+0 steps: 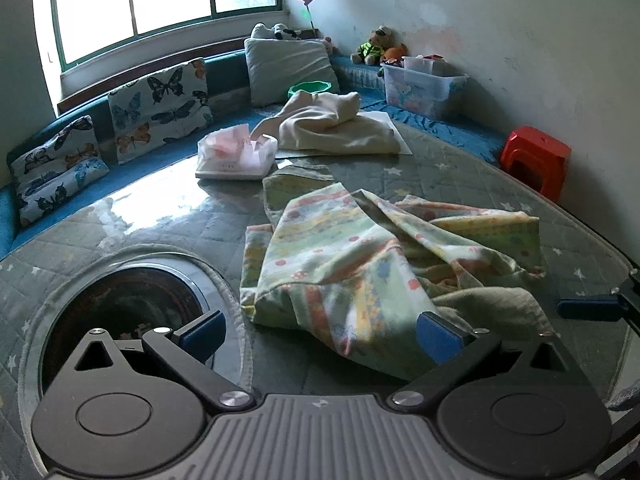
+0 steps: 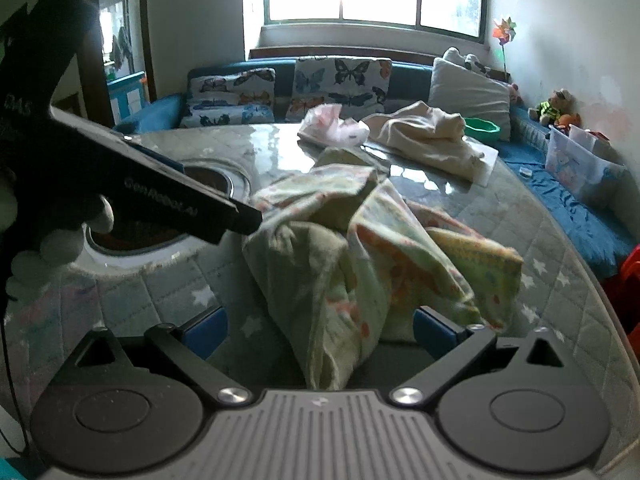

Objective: Fold clothes

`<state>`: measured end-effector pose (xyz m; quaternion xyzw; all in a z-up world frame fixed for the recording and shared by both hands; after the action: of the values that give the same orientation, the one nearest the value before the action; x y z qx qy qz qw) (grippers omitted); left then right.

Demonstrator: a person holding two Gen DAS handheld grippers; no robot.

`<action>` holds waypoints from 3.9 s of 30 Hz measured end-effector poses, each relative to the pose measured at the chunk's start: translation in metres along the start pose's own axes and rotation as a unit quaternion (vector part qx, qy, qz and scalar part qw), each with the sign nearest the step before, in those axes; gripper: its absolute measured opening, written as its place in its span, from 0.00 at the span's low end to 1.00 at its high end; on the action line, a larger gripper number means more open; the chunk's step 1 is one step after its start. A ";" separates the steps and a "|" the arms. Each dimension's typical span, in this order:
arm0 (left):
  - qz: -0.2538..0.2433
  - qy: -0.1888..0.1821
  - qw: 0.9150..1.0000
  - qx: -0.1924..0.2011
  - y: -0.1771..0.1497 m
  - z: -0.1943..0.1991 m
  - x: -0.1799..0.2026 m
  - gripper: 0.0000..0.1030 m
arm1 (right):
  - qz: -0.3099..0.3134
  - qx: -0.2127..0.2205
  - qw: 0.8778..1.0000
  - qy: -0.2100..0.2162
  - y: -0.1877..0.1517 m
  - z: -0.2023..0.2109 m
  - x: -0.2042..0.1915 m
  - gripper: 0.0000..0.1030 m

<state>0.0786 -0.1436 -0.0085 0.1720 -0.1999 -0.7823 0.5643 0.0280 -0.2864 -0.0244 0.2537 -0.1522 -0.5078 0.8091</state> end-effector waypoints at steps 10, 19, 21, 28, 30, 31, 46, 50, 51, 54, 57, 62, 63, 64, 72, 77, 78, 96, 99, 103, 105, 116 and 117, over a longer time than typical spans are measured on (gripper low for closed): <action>-0.012 0.002 1.000 -0.006 -0.021 -0.003 -0.010 1.00 | -0.023 -0.021 0.999 -0.004 -0.027 0.001 0.001 0.98; -0.018 0.007 1.000 -0.017 -0.036 -0.007 -0.011 1.00 | -0.033 -0.029 0.999 -0.010 -0.040 0.004 0.001 0.98; -0.012 0.013 1.000 -0.018 -0.037 -0.007 -0.011 1.00 | -0.035 -0.028 0.999 -0.011 -0.042 0.005 0.002 0.98; -0.019 0.020 0.999 -0.027 -0.037 -0.009 -0.009 1.00 | -0.035 -0.023 0.999 -0.012 -0.038 0.004 0.005 0.98; -0.021 0.022 0.999 -0.029 -0.036 -0.010 -0.008 1.00 | -0.035 -0.022 0.999 -0.012 -0.036 0.003 0.005 0.98; -0.022 0.022 0.999 -0.030 -0.036 -0.011 -0.008 1.00 | -0.035 -0.021 0.999 -0.013 -0.036 0.003 0.006 0.98; -0.025 0.030 0.999 -0.038 -0.026 -0.017 -0.009 1.00 | -0.029 -0.012 0.999 -0.012 -0.020 -0.001 0.010 0.98; -0.023 0.034 0.999 -0.035 -0.018 -0.015 -0.014 1.00 | -0.026 -0.013 1.000 -0.012 -0.014 -0.004 0.011 0.98; -0.022 0.036 0.999 -0.034 -0.016 -0.015 -0.015 1.00 | -0.025 -0.014 1.000 -0.013 -0.012 -0.004 0.011 0.98; -0.020 0.041 0.998 -0.031 -0.009 -0.013 -0.018 1.00 | -0.023 -0.016 0.999 -0.015 -0.007 -0.007 0.012 0.98; -0.017 0.044 0.999 -0.026 -0.001 -0.011 -0.021 1.00 | -0.021 -0.018 0.999 -0.017 -0.003 -0.009 0.013 0.98; -0.014 0.047 0.999 -0.011 0.016 -0.002 -0.024 1.00 | -0.015 -0.020 0.999 -0.020 0.003 -0.012 0.013 0.97; -0.014 0.047 0.999 -0.009 0.020 -0.001 -0.024 1.00 | -0.014 -0.021 0.999 -0.021 0.004 -0.012 0.013 0.97; -0.014 0.047 0.999 -0.007 0.024 0.000 -0.023 1.00 | -0.014 -0.021 0.999 -0.021 0.005 -0.013 0.013 0.97; -0.023 0.050 0.998 -0.006 0.046 -0.004 -0.012 1.00 | -0.007 -0.026 0.999 -0.017 0.012 -0.018 0.012 0.94; -0.031 0.051 0.998 -0.015 0.055 -0.015 -0.002 1.00 | -0.001 -0.025 1.000 -0.014 0.014 -0.020 0.011 0.92; -0.032 0.051 0.998 -0.017 0.057 -0.018 0.000 1.00 | 0.000 -0.024 1.000 -0.013 0.015 -0.020 0.010 0.92; -0.043 0.032 0.996 -0.066 0.061 -0.051 0.007 0.32 | 0.016 -0.023 1.000 0.002 0.019 -0.025 0.003 0.88; -0.042 0.023 0.997 -0.063 0.059 -0.048 0.006 0.18 | 0.019 -0.022 1.000 0.001 0.019 -0.024 0.002 0.88; -0.044 0.020 0.998 -0.048 0.054 -0.040 0.003 0.08 | 0.023 -0.020 1.000 0.000 0.018 -0.023 -0.001 0.88; -0.042 0.019 0.998 -0.037 0.051 -0.033 -0.001 0.07 | 0.025 -0.019 1.000 -0.001 0.018 -0.022 -0.002 0.88; 0.001 0.016 1.000 -0.015 0.011 -0.008 -0.043 0.06 | 0.028 -0.005 1.000 0.004 0.020 -0.013 -0.004 0.88; 0.005 0.015 1.000 -0.015 0.004 -0.006 -0.047 0.06 | 0.028 -0.003 1.000 0.005 0.021 -0.011 -0.003 0.88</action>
<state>0.0995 -0.1009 -0.0094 0.1738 -0.1805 -0.7797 0.5739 0.0477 -0.2731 -0.0218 0.2496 -0.1542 -0.4846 0.8241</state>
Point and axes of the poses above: each gripper's, at about its wrist camera, not at the fingertips, and z roughly against the way its jaws point, x to its right, y to its top, the point moved 5 cm from there along -z, roughly the way its jaws point, and after that the axes turned 14 degrees about -x, right-handed, at the moved point
